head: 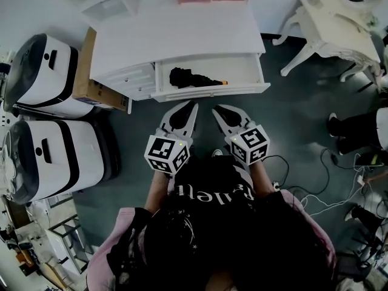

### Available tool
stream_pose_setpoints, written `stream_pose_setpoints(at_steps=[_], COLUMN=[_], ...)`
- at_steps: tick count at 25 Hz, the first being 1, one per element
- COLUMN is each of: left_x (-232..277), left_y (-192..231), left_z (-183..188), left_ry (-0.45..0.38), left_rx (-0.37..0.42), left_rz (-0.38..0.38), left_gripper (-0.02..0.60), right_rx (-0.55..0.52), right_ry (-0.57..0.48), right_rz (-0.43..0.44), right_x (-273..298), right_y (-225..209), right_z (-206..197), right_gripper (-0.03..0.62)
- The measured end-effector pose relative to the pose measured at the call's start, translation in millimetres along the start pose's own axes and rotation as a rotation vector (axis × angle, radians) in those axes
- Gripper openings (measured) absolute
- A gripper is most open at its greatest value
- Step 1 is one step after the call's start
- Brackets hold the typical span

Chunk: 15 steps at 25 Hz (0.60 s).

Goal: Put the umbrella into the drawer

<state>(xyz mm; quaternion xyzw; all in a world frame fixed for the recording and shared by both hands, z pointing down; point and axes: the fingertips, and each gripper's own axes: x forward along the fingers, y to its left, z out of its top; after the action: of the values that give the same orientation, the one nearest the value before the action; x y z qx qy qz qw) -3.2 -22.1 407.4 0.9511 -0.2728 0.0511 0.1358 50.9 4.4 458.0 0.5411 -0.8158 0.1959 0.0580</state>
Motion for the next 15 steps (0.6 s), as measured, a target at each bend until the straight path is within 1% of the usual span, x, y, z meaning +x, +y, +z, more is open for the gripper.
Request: stream_pose_setpoints(at_steps=[7,15], left_x=[-36.3,-73.3], left_y=[26.8,53.4], left_z=[-2.9,-1.4], left_ry=[0.012,0.012], left_rx=[-0.012,-0.017], left_rz=[-0.024,-0.057], left_gripper=[0.04,0.04], right_rx=[0.012,0.017], right_ry=[0.011,0.028], right_rz=[-0.044,-0.065], right_x=[23.9,46.8], right_y=[32.2,73.4], right_z=[-3.8,-10.6], right_gripper=[0.06,0.058])
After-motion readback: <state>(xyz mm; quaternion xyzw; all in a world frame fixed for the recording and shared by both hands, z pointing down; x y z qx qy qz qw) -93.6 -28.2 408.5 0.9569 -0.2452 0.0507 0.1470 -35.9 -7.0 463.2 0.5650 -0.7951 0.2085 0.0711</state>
